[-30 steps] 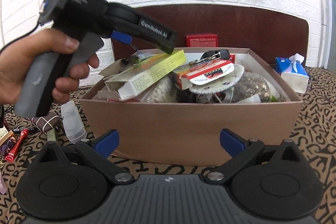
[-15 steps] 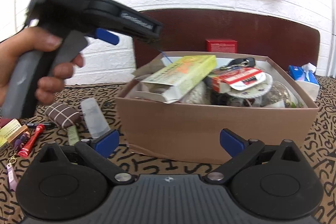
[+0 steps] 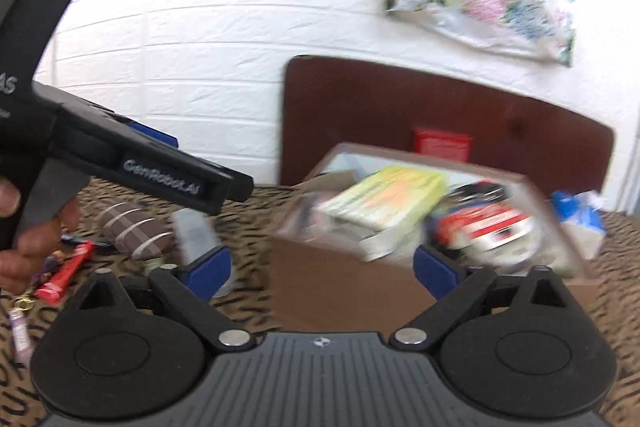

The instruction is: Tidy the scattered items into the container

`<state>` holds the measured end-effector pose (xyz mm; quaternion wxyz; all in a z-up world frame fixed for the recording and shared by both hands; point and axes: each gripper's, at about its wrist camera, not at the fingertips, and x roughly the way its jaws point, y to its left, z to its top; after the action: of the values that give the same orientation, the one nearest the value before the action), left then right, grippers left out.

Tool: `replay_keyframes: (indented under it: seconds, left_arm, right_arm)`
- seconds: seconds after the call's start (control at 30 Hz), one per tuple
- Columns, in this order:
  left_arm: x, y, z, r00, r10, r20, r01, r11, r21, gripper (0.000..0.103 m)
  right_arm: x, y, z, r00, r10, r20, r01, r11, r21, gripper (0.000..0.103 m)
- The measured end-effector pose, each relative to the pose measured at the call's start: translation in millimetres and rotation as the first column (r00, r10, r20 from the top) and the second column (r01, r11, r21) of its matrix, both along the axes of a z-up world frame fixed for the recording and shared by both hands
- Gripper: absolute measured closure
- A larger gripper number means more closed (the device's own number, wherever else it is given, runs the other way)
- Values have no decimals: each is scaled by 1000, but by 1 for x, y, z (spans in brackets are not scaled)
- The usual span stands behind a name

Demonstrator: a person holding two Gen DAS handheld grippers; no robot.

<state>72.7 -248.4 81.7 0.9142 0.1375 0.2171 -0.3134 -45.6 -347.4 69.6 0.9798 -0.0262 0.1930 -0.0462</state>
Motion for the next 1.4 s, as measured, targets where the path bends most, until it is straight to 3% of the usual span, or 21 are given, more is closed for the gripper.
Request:
replay_keyframes:
  seconds: [0.03,0.13,0.27,0.37,0.5,0.57,0.7,0.9,1.07,1.27,1.4]
  left_arm:
    - [1,-12,4,1000,-19,5,19,1000,10,12]
    - [9,-53,6,999,-41,15,40,997,67,12]
    - [33,-96,-5,993,-77,-92,87,990,109,16]
    - [49,-120,-12,998,-47,-46,53,988,142,15]
    - [84,-142,-9,997,-10,-72,20,990,138,10]
    - [98,-154,-11,999,19,-36,-13,987,163,4]
    - [115,-166,-21,997,62,42,-69,979,191,4]
    - [104,-129,-3,997,76,-13,-75,994,75,4]
    - [82,-100,13,994,-77,-78,80,996,32,4]
    - [53,-86,-8,928,-292,-231,322,941,103,5]
    - [40,-98,-20,938,-309,-156,336,921,197,4]
  right_arm:
    - [1,-12,3,1000,-12,-6,12,1000,1,24]
    - [11,-53,8,996,-62,-56,62,998,7,47]
    - [32,-94,5,986,-97,-137,99,995,9,46]
    - [58,-111,-9,973,-85,-213,78,996,-39,45]
    - [87,-123,-7,967,-68,-244,45,994,-100,45]
    - [108,-130,-4,960,-66,-273,32,991,-128,45]
    - [149,-149,-6,947,-79,-312,40,991,-131,45]
    - [165,-177,-3,950,-174,-257,147,981,-124,43]
    - [131,-194,9,970,-43,-237,64,995,82,31]
    - [71,-200,33,964,145,-223,-87,964,250,28]
    - [55,-196,31,924,235,-303,-141,943,302,27]
